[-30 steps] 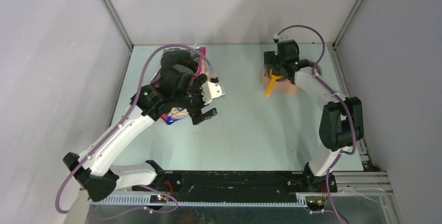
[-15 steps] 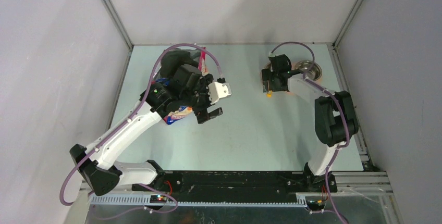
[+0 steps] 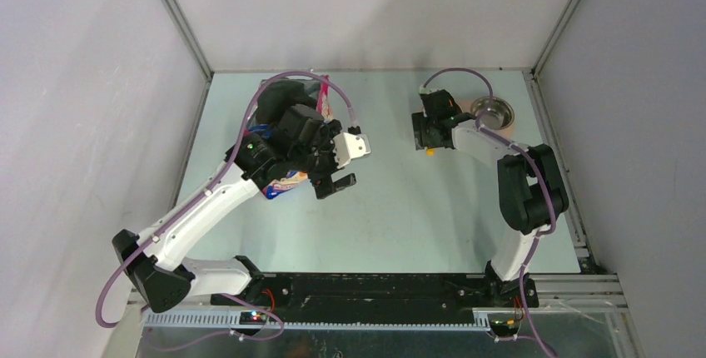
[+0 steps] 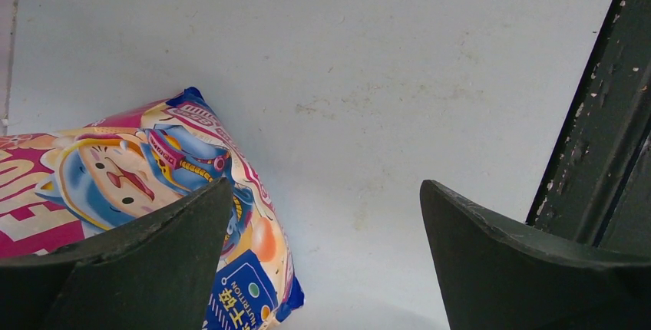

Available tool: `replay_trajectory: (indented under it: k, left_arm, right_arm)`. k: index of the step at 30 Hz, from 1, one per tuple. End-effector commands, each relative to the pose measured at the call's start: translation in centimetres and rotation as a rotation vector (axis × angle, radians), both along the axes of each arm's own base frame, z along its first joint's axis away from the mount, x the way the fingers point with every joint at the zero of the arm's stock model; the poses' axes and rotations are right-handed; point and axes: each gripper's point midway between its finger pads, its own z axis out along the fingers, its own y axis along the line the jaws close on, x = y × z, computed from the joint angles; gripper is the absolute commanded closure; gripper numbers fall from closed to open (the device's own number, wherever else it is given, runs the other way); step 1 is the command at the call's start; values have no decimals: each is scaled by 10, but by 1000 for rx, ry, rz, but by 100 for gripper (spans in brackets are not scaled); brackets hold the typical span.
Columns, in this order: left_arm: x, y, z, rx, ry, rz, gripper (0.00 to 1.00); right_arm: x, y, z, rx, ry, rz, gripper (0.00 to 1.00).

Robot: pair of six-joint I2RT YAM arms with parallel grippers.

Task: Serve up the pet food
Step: Pick up the spatula from the pet food bowl.

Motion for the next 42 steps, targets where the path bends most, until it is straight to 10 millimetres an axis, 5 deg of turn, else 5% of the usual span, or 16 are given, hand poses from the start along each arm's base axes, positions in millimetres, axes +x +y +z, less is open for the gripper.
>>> replay_trajectory:
  k: [1,21,29,33,42]
  left_arm:
    - [1,-4,5,-24,-19,2,0]
    - [19,4,11,0,-87,96,0]
    - [44,19,42,-52,-224,268,0]
    - [47,22,57,-82,-253,302,0]
    - [49,8,90,-152,-232,296,0]
  right_arm:
    - [10,-3,8,-11,-45,-15,40]
    - [7,-22,-6,-28,16,-15,54]
    - [9,-24,6,-35,-16,-6,76]
    - [13,-25,28,-62,-79,11,87]
    - [23,-47,122,-145,-336,30,100]
